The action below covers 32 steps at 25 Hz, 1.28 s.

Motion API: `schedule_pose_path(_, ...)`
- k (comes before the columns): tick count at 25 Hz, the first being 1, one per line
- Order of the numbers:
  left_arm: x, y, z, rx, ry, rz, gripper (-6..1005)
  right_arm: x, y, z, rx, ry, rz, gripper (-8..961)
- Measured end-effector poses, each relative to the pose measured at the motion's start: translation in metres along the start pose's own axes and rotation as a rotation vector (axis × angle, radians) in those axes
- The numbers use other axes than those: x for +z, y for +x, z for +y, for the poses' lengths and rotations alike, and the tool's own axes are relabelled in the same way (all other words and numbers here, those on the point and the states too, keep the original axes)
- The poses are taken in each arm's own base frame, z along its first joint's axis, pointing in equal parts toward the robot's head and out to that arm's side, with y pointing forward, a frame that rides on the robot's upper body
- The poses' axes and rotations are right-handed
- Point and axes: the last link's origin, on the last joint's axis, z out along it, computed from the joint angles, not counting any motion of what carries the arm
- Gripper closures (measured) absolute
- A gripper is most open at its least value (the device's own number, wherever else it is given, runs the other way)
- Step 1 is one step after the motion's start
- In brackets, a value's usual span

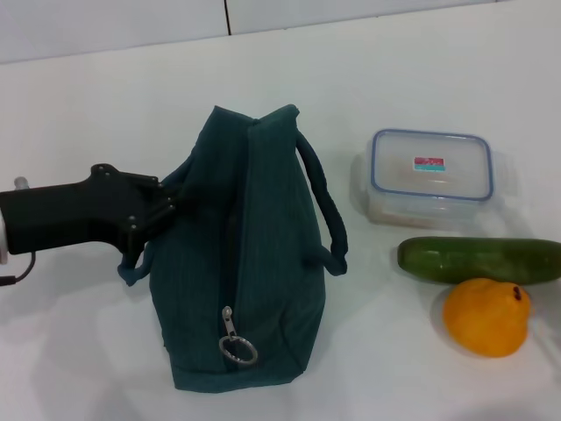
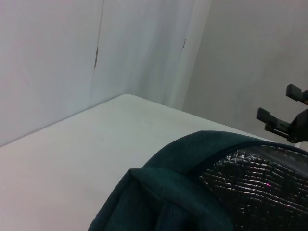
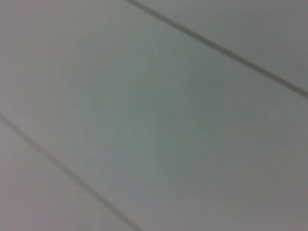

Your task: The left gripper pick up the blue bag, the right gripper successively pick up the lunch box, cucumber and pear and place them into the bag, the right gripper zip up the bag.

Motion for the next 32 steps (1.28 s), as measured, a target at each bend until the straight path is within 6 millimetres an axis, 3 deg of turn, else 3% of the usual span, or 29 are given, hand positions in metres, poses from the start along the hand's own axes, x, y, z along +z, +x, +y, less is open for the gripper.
schedule_pose_path(2, 0.000, 0.000, 0.000, 0.002, -0.001, -0.005, 937, -0.012, -0.009, -0.010, 0.037, 0.062, -0.014, 144)
schedule_pose_path(8, 0.001, -0.001, 0.000, 0.025, -0.009, -0.028, 944, -0.016, -0.007, -0.024, 0.158, 0.153, 0.019, 145)
schedule_pose_path(19, 0.001, 0.000, 0.001, 0.054, -0.013, -0.037, 946, 0.010, 0.008, -0.039, 0.311, 0.219, 0.127, 155)
schedule_pose_path(26, 0.002, 0.000, 0.002, 0.067, -0.018, -0.041, 947, 0.022, 0.015, -0.029, 0.250, 0.127, 0.222, 185)
schedule_pose_path(32, 0.002, -0.001, 0.002, 0.062, -0.017, -0.039, 947, 0.012, 0.005, -0.014, 0.123, 0.022, 0.169, 203)
